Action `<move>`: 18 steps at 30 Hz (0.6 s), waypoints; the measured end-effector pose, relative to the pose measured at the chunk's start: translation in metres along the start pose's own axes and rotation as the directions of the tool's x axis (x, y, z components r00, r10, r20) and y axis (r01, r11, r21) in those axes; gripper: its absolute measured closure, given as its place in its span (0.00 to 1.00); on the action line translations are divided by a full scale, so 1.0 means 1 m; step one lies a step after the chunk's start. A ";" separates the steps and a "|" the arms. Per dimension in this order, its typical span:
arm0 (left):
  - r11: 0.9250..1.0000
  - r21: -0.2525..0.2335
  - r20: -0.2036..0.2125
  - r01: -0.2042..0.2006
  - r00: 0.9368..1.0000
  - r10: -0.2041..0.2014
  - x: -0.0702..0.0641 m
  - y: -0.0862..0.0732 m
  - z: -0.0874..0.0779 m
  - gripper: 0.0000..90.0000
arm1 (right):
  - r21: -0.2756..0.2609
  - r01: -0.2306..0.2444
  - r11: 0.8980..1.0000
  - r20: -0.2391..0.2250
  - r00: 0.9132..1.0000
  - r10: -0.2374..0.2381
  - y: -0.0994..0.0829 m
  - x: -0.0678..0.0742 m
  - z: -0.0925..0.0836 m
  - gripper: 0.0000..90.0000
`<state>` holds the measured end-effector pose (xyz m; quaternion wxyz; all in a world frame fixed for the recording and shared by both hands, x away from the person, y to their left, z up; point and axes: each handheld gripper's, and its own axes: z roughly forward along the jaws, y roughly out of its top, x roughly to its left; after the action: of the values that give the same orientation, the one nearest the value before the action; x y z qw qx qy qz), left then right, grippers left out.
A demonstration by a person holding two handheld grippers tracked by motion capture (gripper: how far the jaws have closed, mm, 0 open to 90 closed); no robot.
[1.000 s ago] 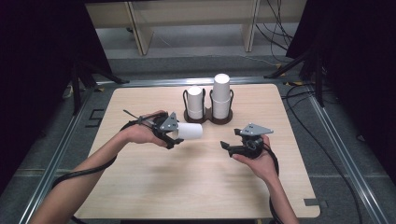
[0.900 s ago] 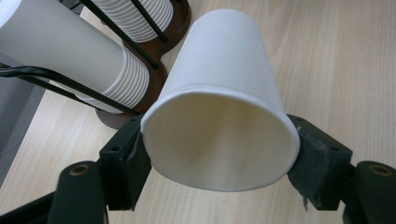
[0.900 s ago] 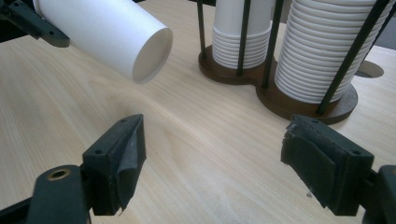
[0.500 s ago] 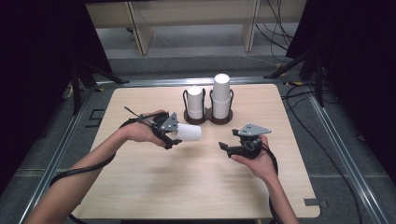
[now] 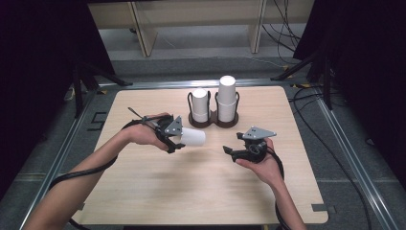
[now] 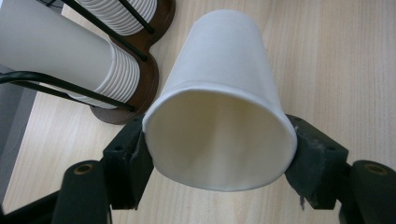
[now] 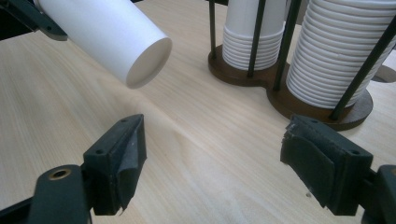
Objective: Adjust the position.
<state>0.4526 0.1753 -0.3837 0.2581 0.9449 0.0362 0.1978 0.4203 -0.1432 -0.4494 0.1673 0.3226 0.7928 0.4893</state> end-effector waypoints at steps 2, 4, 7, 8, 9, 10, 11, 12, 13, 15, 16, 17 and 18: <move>1.000 0.006 0.003 -0.006 1.000 0.006 0.001 0.000 -0.001 0.34 | 0.002 -0.011 1.000 -0.001 1.000 0.011 0.000 0.002 0.000 0.24; 1.000 0.015 0.001 -0.013 1.000 0.013 0.001 0.000 -0.002 0.34 | -0.003 0.014 1.000 0.001 1.000 -0.014 0.001 0.000 0.001 0.24; 0.999 0.029 0.003 -0.021 1.000 0.021 0.002 0.001 -0.003 0.34 | -0.002 0.006 1.000 -0.015 1.000 -0.006 0.002 0.001 0.002 0.23; 0.999 0.034 0.006 -0.027 1.000 0.027 0.002 0.001 -0.003 0.34 | -0.009 0.026 1.000 -0.009 1.000 -0.026 0.002 0.000 0.002 0.24; 0.999 0.043 0.008 -0.033 0.999 0.033 0.002 0.002 -0.004 0.34 | -0.001 0.007 1.000 -0.006 1.000 -0.007 0.002 0.002 0.001 0.24; 0.998 0.047 0.010 -0.038 0.999 0.038 0.002 0.003 -0.005 0.34 | 0.002 -0.001 1.000 -0.009 1.000 0.001 0.002 0.002 0.001 0.24; 0.998 0.050 0.011 -0.040 0.999 0.039 0.003 0.003 -0.005 0.34 | 0.000 0.010 1.000 -0.008 1.000 -0.010 0.003 0.002 0.002 0.23; 0.998 0.050 0.011 -0.040 0.999 0.039 0.003 0.003 -0.005 0.34 | -0.002 0.003 1.000 -0.008 1.000 -0.003 0.002 0.002 0.002 0.23; 0.998 0.054 0.013 -0.041 0.999 0.040 0.003 0.004 -0.005 0.34 | 0.002 0.004 1.000 -0.012 1.000 -0.004 0.002 0.002 0.002 0.23; 0.997 0.063 0.023 -0.050 0.999 0.049 0.003 0.004 -0.005 0.35 | 0.002 0.005 1.000 -0.011 1.000 -0.005 0.002 0.002 0.002 0.23; 0.996 0.073 0.028 -0.054 0.998 0.052 0.003 0.005 -0.006 0.35 | 0.002 0.001 1.000 -0.013 1.000 -0.001 0.002 0.003 0.002 0.23; 0.996 0.073 0.028 -0.054 0.998 0.052 0.003 0.005 -0.006 0.35 | -0.003 0.014 1.000 -0.013 1.000 -0.014 0.002 0.002 0.003 0.23; 0.996 0.075 0.026 -0.057 0.998 0.055 0.003 0.005 -0.006 0.35 | -0.006 0.019 1.000 -0.014 1.000 -0.019 0.002 0.001 0.003 0.23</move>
<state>0.4534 0.1740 -0.3755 0.2167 0.9571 0.0141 0.1919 0.4221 -0.1399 -0.4494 0.1672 0.3110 0.7957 0.4922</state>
